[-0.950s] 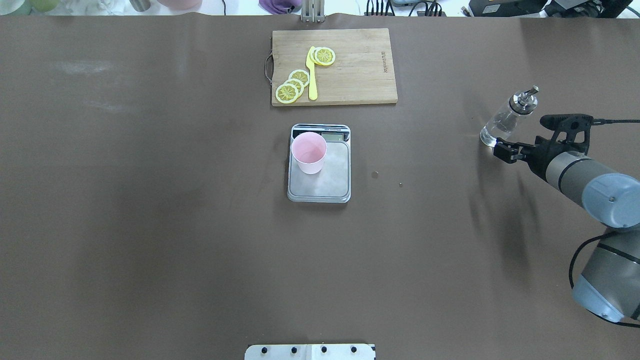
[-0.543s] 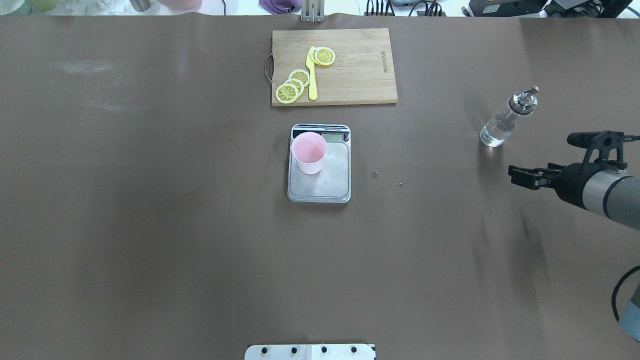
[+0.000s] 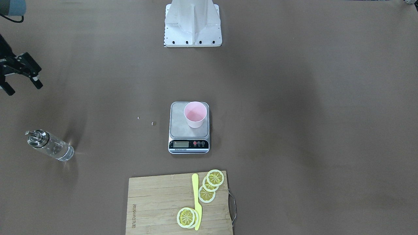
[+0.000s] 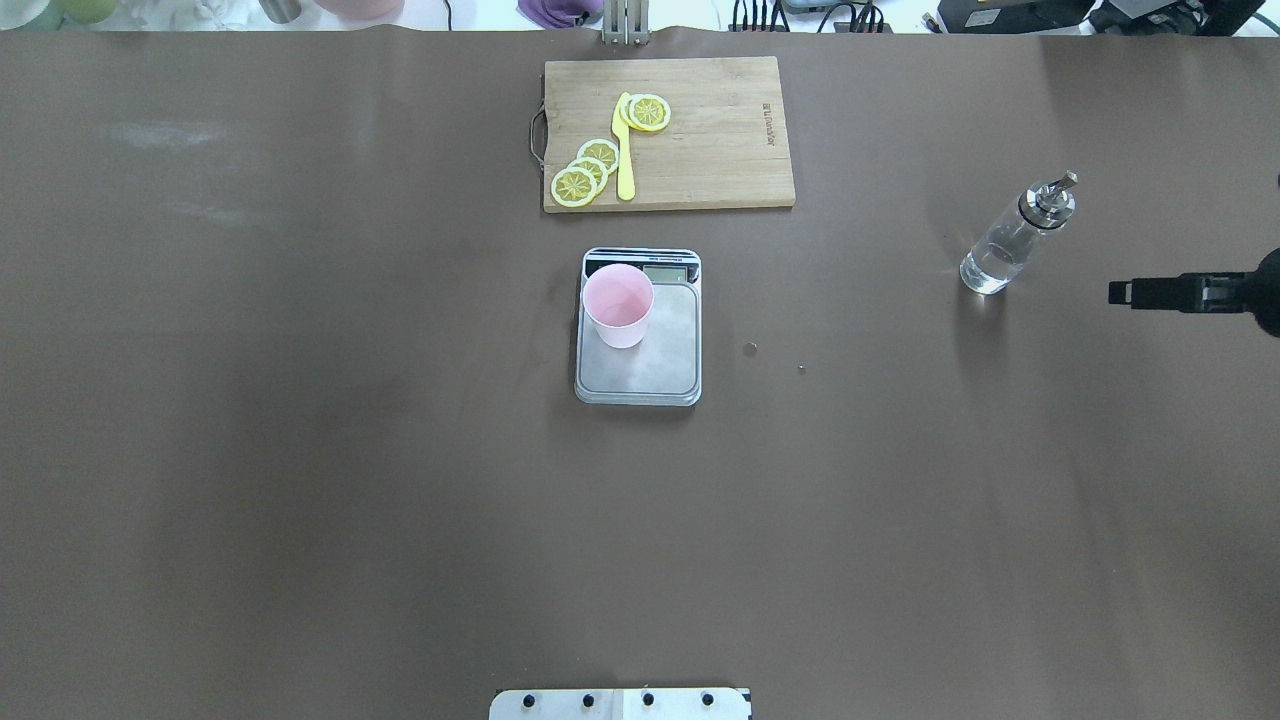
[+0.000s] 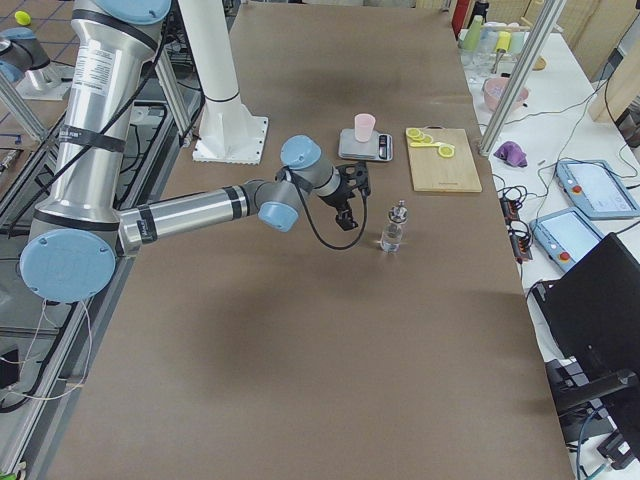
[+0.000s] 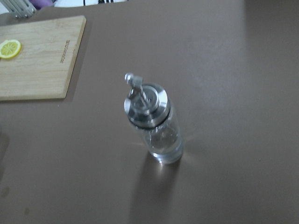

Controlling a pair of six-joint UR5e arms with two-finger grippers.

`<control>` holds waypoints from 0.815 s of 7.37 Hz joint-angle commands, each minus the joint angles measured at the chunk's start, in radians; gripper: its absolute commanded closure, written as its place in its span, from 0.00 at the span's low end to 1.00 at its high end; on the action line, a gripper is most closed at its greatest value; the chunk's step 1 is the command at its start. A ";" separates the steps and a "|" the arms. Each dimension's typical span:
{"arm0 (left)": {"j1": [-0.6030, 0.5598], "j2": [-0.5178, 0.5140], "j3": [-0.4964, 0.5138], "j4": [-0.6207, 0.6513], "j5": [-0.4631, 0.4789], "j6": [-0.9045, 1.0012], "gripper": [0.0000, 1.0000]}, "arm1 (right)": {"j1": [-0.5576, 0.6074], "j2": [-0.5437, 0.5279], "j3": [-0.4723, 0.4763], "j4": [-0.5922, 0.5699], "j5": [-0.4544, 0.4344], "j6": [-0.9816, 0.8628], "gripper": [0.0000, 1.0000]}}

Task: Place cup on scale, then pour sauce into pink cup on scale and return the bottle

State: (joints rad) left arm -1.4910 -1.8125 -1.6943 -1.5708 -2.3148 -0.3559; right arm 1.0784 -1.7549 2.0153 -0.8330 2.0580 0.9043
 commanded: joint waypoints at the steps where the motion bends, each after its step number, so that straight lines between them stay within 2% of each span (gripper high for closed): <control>1: 0.000 0.001 -0.005 -0.006 -0.002 0.006 0.02 | 0.226 0.167 -0.006 -0.311 0.198 -0.208 0.00; 3: 0.001 -0.002 0.004 -0.012 0.005 0.008 0.02 | 0.300 0.317 -0.042 -0.679 0.185 -0.501 0.00; 4: -0.003 -0.022 0.016 -0.012 0.005 0.008 0.02 | 0.331 0.352 -0.084 -0.804 0.186 -0.615 0.00; 6: -0.052 -0.040 0.069 -0.011 0.005 0.009 0.02 | 0.386 0.344 -0.170 -0.943 0.217 -0.726 0.00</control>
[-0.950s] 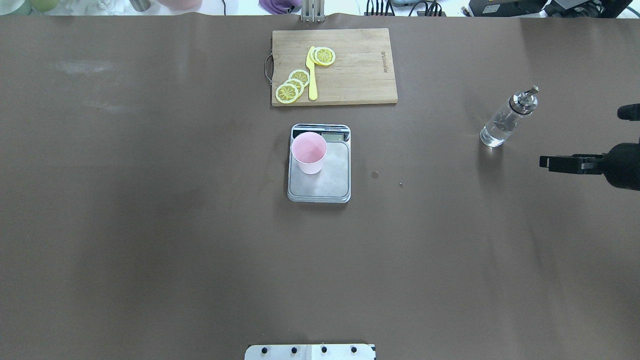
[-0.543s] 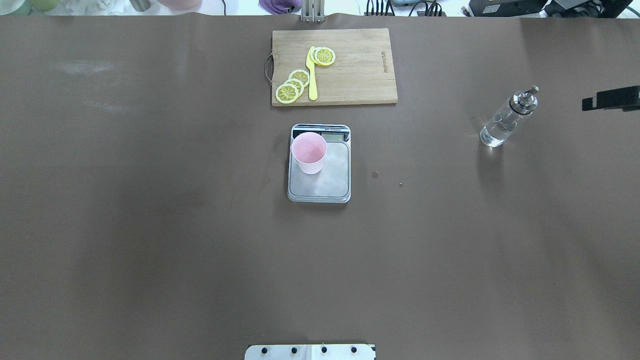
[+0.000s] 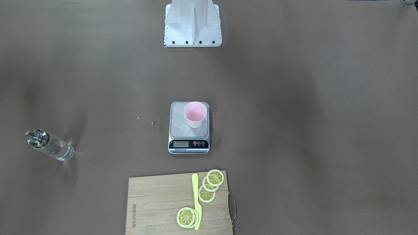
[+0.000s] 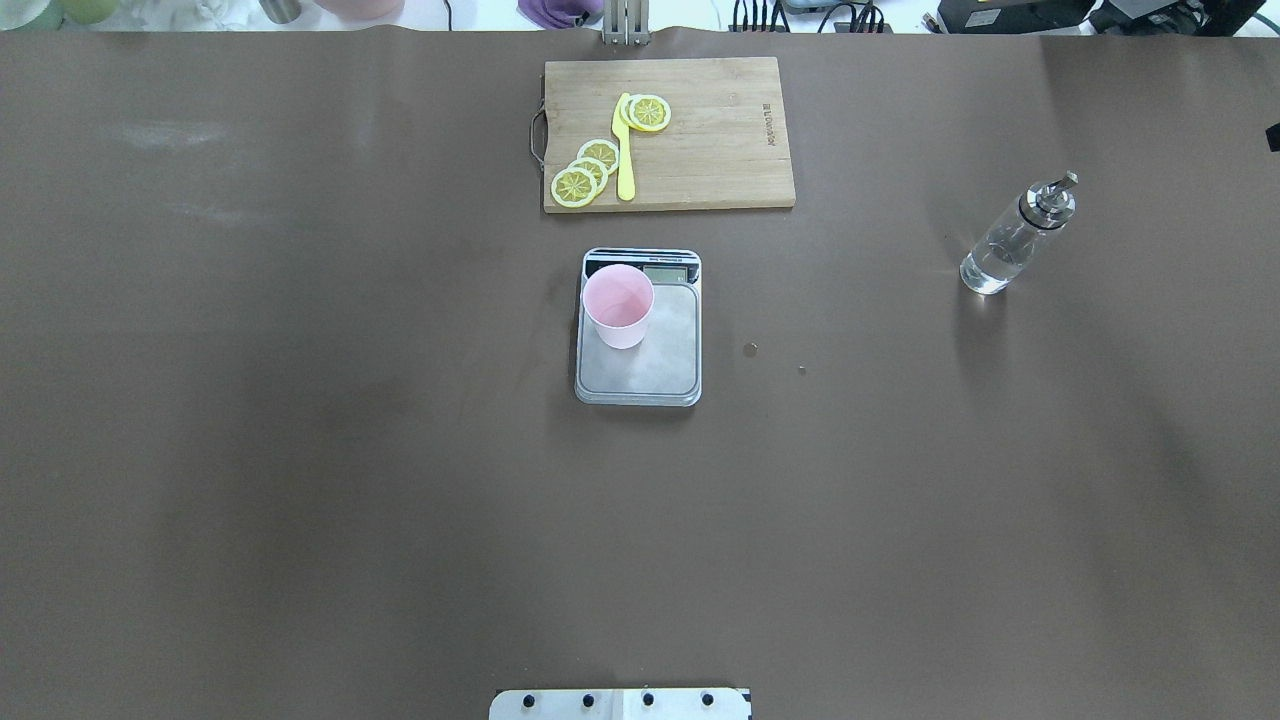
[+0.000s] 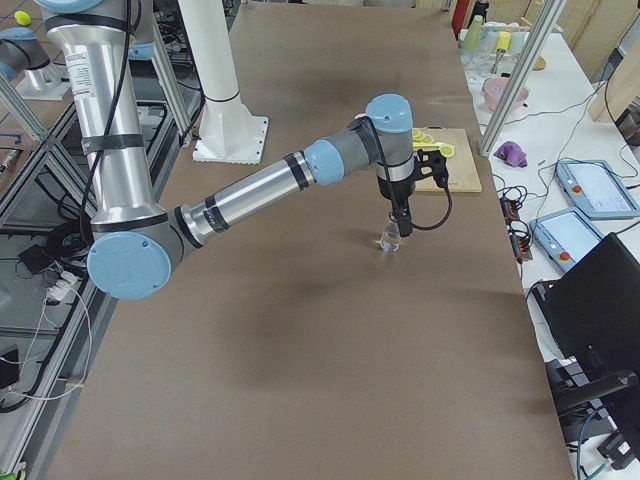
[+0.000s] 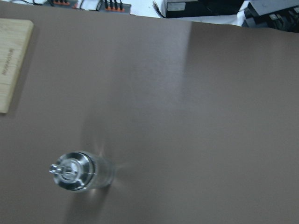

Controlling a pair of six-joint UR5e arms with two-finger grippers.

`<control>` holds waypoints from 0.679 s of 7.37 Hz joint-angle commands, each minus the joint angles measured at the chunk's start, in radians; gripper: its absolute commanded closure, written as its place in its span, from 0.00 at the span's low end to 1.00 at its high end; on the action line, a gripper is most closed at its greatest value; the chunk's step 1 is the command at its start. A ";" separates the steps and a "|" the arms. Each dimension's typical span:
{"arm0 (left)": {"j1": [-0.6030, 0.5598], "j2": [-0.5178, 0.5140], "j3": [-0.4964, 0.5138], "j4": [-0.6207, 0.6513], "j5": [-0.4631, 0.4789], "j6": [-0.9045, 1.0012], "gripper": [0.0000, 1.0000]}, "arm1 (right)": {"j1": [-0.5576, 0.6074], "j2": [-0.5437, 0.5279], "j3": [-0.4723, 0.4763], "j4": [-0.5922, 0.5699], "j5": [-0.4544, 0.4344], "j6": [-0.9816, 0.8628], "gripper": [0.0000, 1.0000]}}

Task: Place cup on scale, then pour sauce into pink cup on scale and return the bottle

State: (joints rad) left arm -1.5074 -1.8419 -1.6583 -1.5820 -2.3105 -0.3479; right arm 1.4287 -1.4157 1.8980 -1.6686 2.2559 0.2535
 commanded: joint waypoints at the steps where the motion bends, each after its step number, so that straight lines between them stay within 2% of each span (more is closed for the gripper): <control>1: -0.089 -0.008 0.070 0.008 -0.009 0.003 0.02 | 0.036 0.004 -0.075 -0.212 0.018 -0.145 0.00; 2: -0.100 0.013 0.080 0.011 -0.012 0.007 0.02 | 0.056 0.006 -0.129 -0.277 0.018 -0.252 0.00; 3: -0.106 0.056 0.087 0.020 -0.012 0.013 0.02 | 0.091 -0.006 -0.182 -0.281 0.024 -0.314 0.00; 5: -0.108 0.172 0.100 0.001 -0.010 0.128 0.02 | 0.134 -0.081 -0.244 -0.216 0.095 -0.348 0.00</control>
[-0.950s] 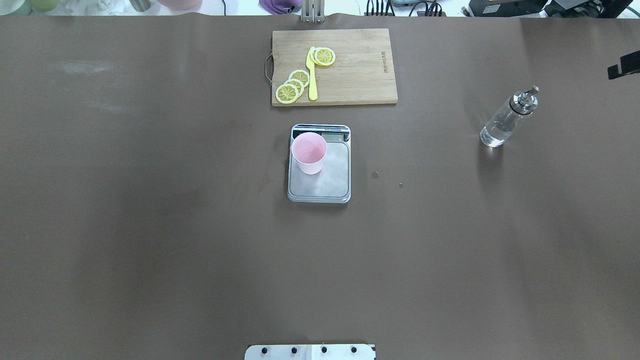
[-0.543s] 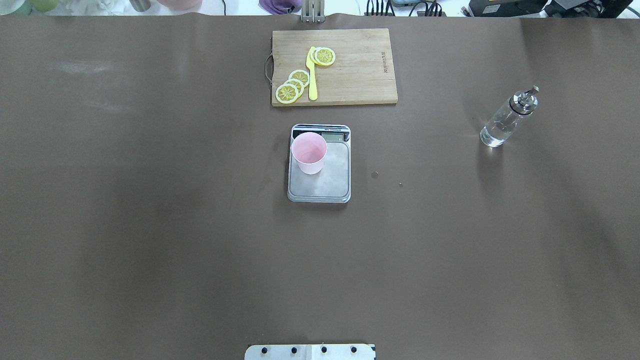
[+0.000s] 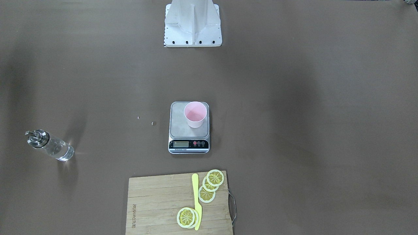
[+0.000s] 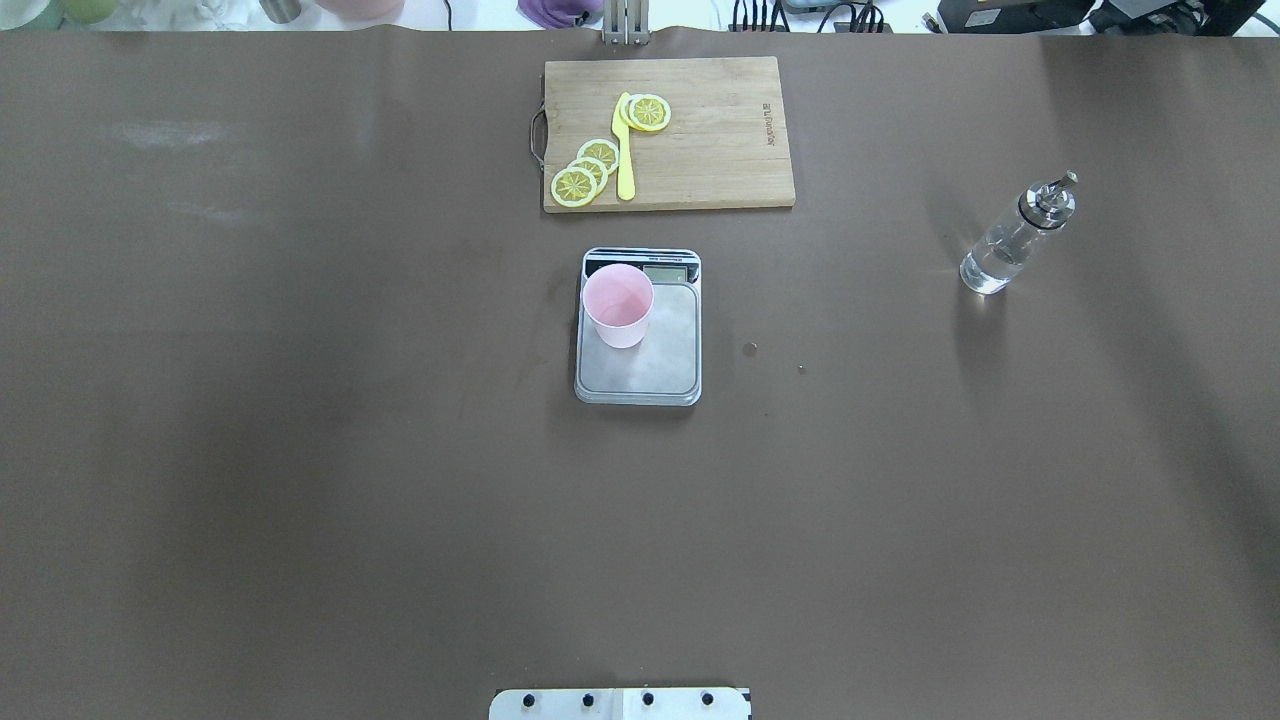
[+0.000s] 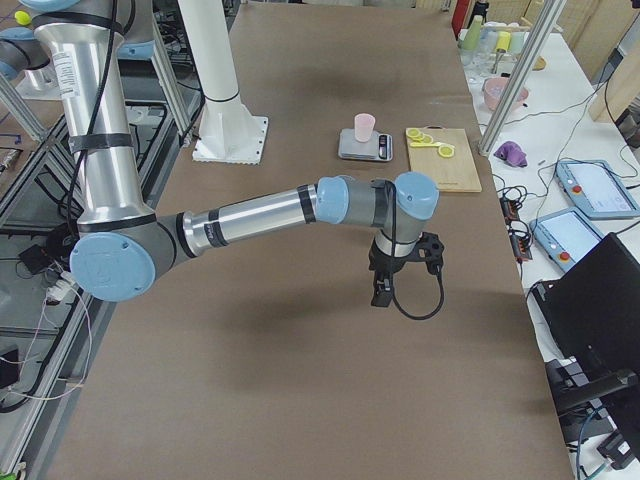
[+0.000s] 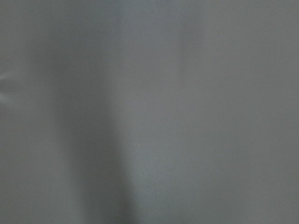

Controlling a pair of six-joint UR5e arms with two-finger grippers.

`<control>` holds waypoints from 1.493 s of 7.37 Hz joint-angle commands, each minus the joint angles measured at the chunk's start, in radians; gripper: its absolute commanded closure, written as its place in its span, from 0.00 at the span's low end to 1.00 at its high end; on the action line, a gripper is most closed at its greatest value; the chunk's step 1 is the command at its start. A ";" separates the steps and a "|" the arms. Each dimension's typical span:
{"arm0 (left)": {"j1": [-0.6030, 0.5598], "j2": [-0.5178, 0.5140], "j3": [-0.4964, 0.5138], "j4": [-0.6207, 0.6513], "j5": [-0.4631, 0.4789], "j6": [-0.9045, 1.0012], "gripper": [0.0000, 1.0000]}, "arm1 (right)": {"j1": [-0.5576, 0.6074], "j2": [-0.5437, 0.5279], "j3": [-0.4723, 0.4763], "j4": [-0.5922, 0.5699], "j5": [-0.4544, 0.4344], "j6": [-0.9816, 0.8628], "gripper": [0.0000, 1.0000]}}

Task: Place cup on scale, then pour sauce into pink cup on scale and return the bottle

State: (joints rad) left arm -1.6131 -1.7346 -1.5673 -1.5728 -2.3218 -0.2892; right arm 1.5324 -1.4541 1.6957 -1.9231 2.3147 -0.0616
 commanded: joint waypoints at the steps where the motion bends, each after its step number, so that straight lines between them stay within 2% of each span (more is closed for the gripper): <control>1: -0.004 0.094 0.003 -0.006 0.002 0.090 0.02 | 0.049 -0.069 -0.057 0.086 0.038 -0.044 0.00; 4: -0.020 0.119 -0.014 -0.001 0.001 0.093 0.02 | 0.051 -0.088 -0.056 0.092 0.069 -0.034 0.00; 11: -0.014 0.125 -0.017 -0.007 0.002 0.088 0.02 | 0.051 -0.085 -0.039 0.093 0.071 -0.029 0.00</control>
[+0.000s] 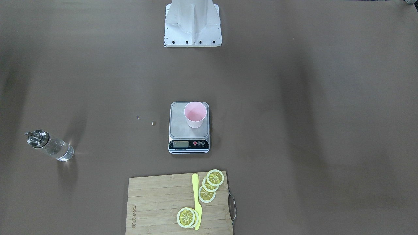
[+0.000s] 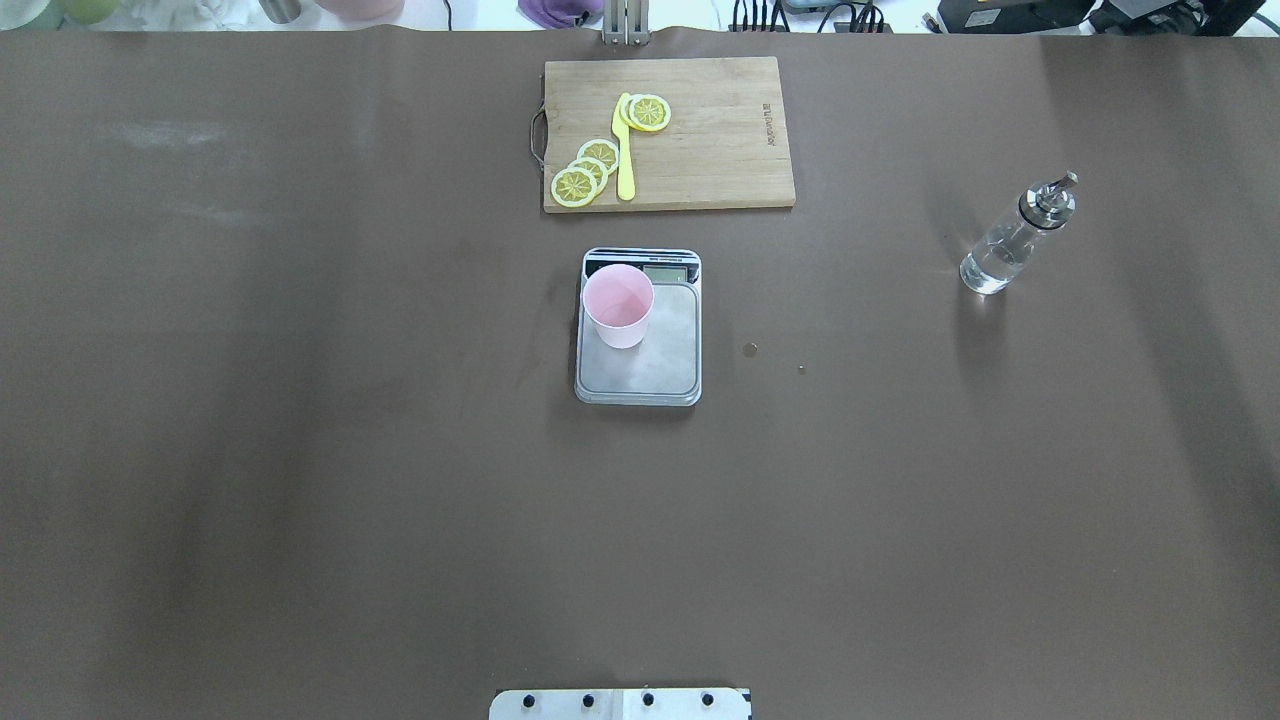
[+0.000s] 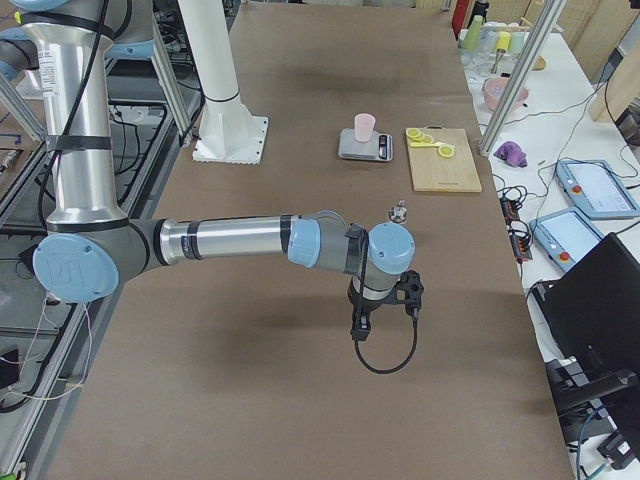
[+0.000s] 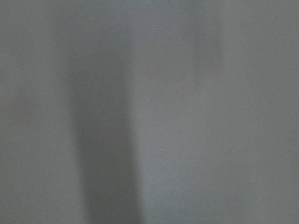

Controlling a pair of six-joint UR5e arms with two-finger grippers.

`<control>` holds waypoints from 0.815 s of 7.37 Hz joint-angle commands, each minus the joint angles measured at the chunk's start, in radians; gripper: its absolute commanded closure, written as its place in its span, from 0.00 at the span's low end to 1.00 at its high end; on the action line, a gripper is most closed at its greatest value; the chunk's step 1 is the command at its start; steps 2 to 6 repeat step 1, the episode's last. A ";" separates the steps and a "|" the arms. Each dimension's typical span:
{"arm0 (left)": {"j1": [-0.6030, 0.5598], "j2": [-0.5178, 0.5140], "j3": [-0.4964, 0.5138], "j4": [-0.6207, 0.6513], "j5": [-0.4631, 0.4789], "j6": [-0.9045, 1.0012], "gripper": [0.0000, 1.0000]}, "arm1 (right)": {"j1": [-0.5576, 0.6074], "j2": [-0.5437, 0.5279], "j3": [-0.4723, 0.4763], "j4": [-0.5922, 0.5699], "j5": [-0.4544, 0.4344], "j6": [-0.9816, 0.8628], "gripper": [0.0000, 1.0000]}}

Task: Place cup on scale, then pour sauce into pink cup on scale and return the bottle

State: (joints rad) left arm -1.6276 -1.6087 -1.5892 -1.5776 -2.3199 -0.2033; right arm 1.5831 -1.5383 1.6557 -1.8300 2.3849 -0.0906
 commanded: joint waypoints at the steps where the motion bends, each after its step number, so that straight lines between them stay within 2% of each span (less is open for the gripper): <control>1: 0.002 0.000 0.002 -0.002 -0.001 0.001 0.02 | 0.000 0.000 0.003 0.000 0.000 0.000 0.00; 6: 0.002 0.000 0.002 -0.002 -0.001 0.001 0.02 | 0.000 0.000 0.003 0.000 0.000 0.000 0.00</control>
